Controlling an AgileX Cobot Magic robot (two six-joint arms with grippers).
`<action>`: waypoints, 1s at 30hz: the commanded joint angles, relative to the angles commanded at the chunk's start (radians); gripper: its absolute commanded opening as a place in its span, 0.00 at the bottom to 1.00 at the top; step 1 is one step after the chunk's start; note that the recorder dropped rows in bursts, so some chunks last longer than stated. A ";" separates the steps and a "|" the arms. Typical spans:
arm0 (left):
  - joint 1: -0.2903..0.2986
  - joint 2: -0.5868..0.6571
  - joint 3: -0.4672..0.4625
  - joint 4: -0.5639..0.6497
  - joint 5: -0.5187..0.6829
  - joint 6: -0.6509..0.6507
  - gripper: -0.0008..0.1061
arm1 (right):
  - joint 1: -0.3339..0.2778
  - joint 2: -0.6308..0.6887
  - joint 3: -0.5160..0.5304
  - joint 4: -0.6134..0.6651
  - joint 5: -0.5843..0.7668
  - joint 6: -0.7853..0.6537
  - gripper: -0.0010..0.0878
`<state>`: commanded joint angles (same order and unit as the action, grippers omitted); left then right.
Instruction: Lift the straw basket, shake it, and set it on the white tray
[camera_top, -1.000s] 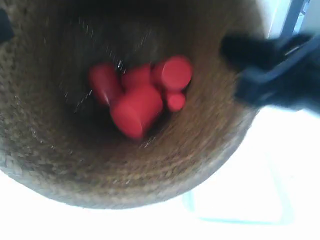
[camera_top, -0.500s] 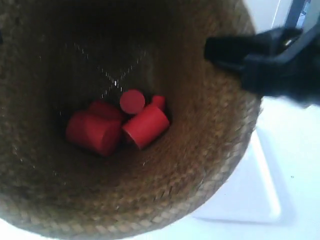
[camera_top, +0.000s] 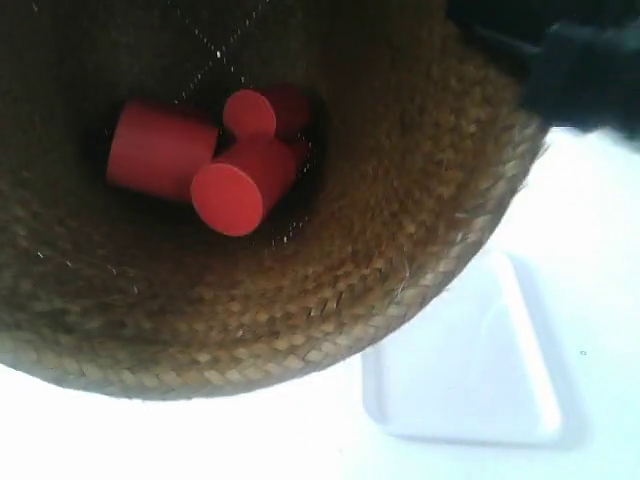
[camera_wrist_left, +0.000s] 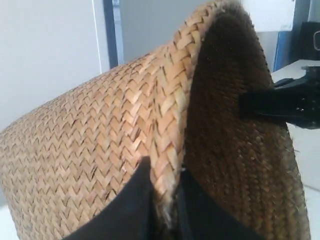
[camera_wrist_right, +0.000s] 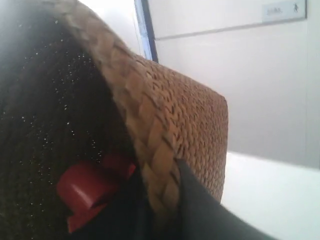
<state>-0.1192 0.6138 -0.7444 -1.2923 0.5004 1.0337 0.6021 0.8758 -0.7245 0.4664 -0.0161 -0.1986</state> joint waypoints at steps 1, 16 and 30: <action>0.000 -0.017 -0.036 -0.016 0.030 0.014 0.01 | 0.008 -0.032 -0.042 0.000 0.053 0.000 0.01; 0.005 -0.043 -0.063 0.058 0.038 0.037 0.01 | 0.011 -0.098 -0.056 -0.166 0.114 0.063 0.01; 0.007 0.004 -0.010 0.015 -0.014 0.010 0.01 | -0.002 -0.016 -0.009 -0.194 0.094 0.068 0.01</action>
<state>-0.1119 0.6182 -0.7548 -1.2777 0.4864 1.0435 0.6001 0.8600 -0.7332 0.2727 0.0780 -0.1303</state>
